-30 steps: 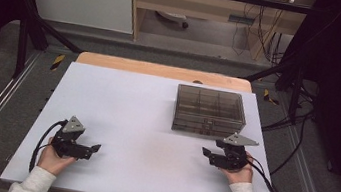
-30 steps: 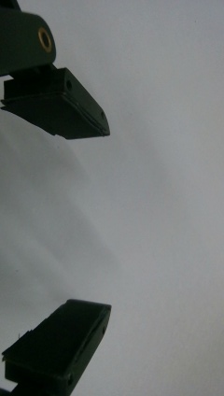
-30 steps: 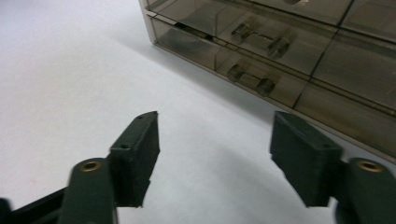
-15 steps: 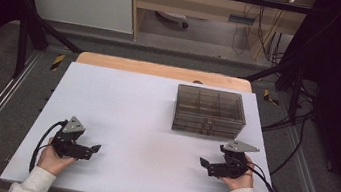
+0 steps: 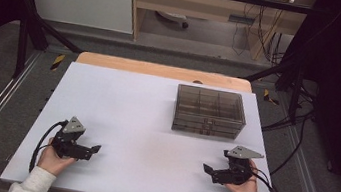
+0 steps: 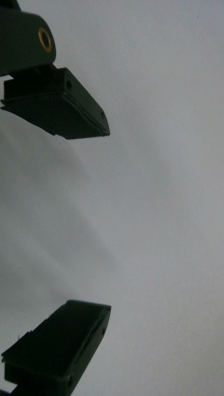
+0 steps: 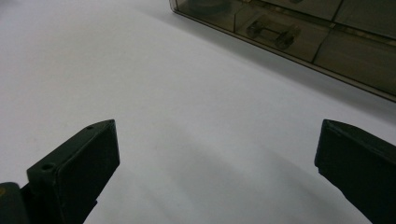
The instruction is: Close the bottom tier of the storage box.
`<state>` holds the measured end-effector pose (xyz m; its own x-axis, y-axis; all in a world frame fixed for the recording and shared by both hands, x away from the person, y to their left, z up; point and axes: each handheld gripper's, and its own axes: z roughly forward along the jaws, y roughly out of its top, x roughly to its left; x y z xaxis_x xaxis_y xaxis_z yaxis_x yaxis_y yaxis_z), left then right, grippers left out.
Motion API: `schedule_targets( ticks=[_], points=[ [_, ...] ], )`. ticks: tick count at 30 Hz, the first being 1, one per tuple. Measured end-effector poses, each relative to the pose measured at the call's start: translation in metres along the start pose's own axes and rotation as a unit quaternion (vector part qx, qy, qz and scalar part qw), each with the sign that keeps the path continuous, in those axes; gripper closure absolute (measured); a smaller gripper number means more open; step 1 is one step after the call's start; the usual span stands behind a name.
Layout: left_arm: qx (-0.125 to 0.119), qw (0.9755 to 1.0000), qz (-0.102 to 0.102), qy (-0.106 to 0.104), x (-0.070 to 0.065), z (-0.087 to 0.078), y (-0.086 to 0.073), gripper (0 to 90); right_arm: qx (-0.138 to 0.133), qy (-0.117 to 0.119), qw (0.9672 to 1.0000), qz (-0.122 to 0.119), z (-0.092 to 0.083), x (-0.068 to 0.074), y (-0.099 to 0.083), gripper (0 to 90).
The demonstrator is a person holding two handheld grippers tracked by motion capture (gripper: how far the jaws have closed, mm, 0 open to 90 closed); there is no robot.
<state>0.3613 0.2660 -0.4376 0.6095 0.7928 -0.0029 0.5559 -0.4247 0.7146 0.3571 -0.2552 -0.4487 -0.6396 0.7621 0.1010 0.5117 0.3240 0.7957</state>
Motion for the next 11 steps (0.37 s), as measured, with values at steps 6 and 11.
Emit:
schedule_targets(
  ticks=[6,11],
  points=[
    [0.001,1.0000,0.001,0.000,-0.0002,0.0002,0.0002,11.4,0.000,-0.001,1.0000,0.004,-0.0003,-0.0017,-0.0009,0.5],
    [0.000,1.0000,0.002,-0.001,-0.0004,0.0003,0.0004,11.4,0.003,-0.002,1.0000,0.003,0.0004,-0.0019,-0.0011,0.5]
  ],
)
